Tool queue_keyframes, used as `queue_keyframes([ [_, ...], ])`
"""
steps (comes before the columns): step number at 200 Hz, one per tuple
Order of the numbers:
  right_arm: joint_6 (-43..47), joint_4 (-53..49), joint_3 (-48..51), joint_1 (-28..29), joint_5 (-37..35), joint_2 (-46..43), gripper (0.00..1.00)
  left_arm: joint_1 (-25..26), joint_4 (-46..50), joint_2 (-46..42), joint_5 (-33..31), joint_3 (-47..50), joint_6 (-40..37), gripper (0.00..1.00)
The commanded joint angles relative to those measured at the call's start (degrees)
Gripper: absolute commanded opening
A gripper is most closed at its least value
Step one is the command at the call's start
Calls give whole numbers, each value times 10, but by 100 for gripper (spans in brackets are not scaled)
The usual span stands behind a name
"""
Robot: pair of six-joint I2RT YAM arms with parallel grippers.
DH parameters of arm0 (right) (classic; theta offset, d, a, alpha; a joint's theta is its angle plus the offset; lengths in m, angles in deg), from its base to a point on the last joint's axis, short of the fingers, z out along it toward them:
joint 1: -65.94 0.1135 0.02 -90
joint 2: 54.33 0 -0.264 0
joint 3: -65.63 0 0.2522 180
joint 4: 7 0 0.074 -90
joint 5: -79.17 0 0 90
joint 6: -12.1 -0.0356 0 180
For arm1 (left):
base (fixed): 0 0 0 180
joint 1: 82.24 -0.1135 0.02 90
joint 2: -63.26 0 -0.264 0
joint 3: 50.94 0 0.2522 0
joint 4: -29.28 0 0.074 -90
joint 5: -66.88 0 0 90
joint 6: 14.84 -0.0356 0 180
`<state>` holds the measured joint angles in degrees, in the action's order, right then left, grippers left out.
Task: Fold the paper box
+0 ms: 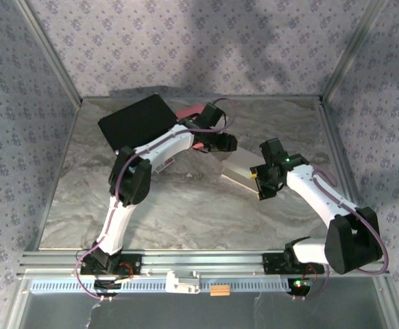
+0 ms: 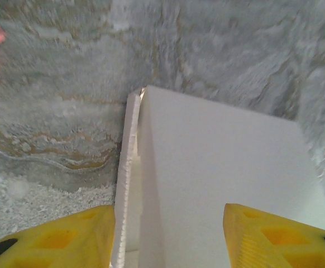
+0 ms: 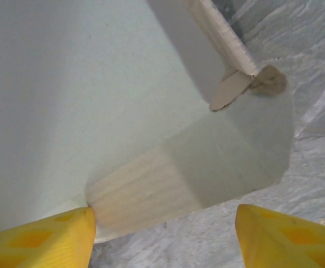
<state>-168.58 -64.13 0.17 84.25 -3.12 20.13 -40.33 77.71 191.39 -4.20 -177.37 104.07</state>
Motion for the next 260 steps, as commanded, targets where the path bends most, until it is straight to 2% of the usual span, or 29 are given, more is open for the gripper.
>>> queue_keyframes([
  [1, 78, -49, -9, -20, 21, 4, 69, 11, 110, 12, 0, -49, -51, 54],
  [37, 131, -50, -13, -46, 31, 4, 69, 17, 55, 6, 22, -14, -50, 54],
  [95, 277, -86, -86, -79, 58, 32, 72, 37, 80, 28, 18, -26, -54, 54],
  [145, 290, -77, -72, -102, 90, 37, 72, 38, 72, 29, 19, -21, -47, 48],
  [222, 423, -176, -218, -134, 64, -5, 73, 43, 63, 20, 10, -1, -39, 46],
  [260, 514, -194, -197, -181, 10, 8, 72, 43, 61, 20, 11, 1, -39, 46],
])
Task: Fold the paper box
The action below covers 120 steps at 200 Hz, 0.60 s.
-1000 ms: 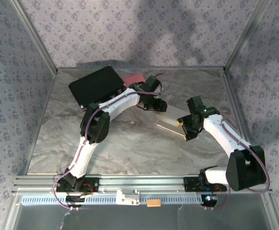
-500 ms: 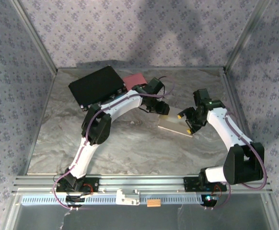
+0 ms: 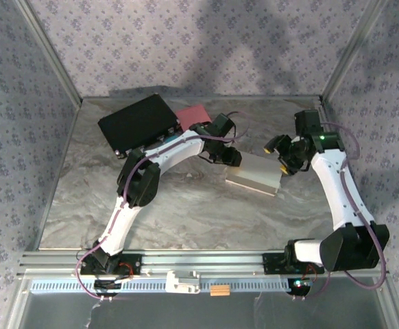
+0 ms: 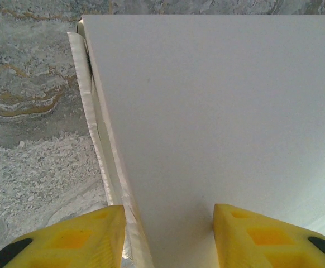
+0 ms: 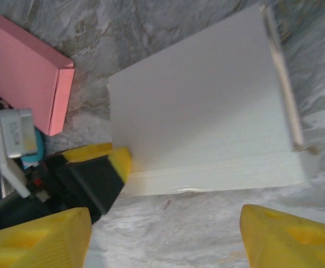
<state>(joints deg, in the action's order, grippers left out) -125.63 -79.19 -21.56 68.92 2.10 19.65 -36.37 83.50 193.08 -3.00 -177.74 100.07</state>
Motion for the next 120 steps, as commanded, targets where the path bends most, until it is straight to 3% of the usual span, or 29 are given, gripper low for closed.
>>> queue_keyframes([
  [1, 87, -42, 22, -29, -41, 14, 72, 4, 2, 3, -1, 4, 1, 46],
  [53, 158, 75, 108, -63, 8, 81, 71, 4, 3, 7, 4, 1, 3, 46],
  [120, 174, 111, 140, -80, 53, 123, 64, 6, -7, 10, 15, 3, 16, 45],
])
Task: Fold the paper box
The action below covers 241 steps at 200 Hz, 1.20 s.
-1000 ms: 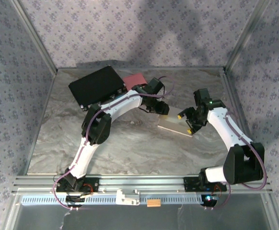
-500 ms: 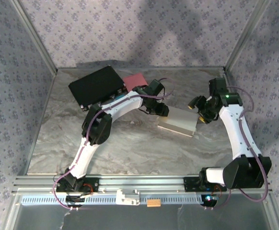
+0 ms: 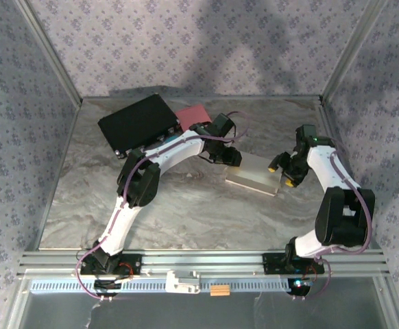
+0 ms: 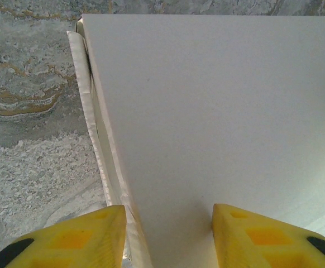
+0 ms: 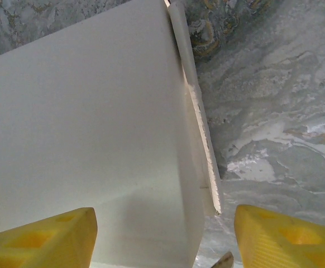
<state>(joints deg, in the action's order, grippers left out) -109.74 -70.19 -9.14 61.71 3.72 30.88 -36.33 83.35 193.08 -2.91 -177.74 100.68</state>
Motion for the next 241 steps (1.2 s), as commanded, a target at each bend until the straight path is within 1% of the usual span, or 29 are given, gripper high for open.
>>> queue_keyframes([
  [1, 15, 22, 16, -8, 38, 11, 64, 6, -6, 9, 14, 3, 11, 45],
  [21, 6, 45, 31, -13, 63, 14, 61, 6, -10, 8, 18, 5, 16, 44],
  [33, 2, 51, 34, -14, 68, 14, 56, 5, -11, 6, 22, 7, 19, 43],
  [49, -2, 57, 36, -16, 72, 13, 55, 7, -10, 5, 25, 9, 20, 42],
  [64, -2, 60, 35, -17, 77, 15, 50, 6, -11, 4, 27, 10, 22, 40],
  [75, -2, 61, 34, -17, 82, 16, 49, 7, -28, 2, 29, 10, 24, 39],
  [85, -2, 63, 34, -17, 85, 17, 48, 7, -30, -3, 29, 28, 25, 38],
  [101, 0, 65, 34, -17, 94, 21, 43, 7, -36, -13, 25, 43, 29, 36],
  [115, 4, 65, 31, -12, 103, 29, 43, 7, -37, -25, 16, 57, 33, 36],
  [167, 26, 52, 4, 28, 104, 65, 41, -3, -63, -100, -30, 149, 49, 33],
  [188, 27, 50, -2, 39, 109, 78, 38, -11, -54, -132, -41, 175, 49, 33],
  [205, 35, 44, -8, 54, 110, 95, 36, -17, -51, -151, -39, 202, 51, 33],
  [241, 45, 26, -30, 92, 92, 124, 35, -19, -82, -177, -28, 279, 62, 33],
])
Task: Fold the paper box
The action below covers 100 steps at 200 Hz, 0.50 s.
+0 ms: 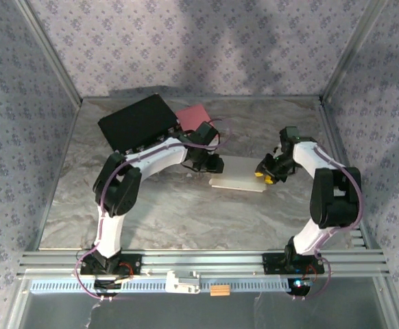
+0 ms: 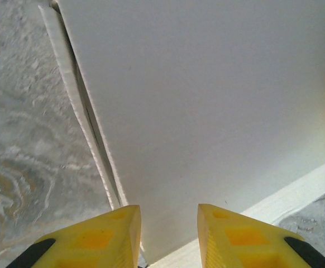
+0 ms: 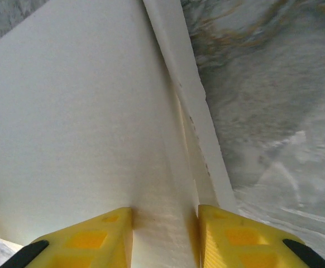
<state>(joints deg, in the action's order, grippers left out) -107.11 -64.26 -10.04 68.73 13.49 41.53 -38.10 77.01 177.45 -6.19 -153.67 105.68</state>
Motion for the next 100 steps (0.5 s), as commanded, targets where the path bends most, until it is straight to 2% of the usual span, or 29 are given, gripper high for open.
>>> queue_keyframes([
  [1, 19, -33, -21, 23, -7, 18, 35, -1, -19, -22, 4, 39, 12, 33],
  [42, 34, -61, -44, 50, -40, 25, 35, -3, -14, -41, -21, 54, 18, 33],
  [73, 50, -82, -56, 51, -71, 17, 35, -9, -4, -75, -44, 63, 20, 44],
  [100, 59, -92, -59, 51, -87, 0, 41, -19, 13, -95, -45, 57, 23, 49],
])
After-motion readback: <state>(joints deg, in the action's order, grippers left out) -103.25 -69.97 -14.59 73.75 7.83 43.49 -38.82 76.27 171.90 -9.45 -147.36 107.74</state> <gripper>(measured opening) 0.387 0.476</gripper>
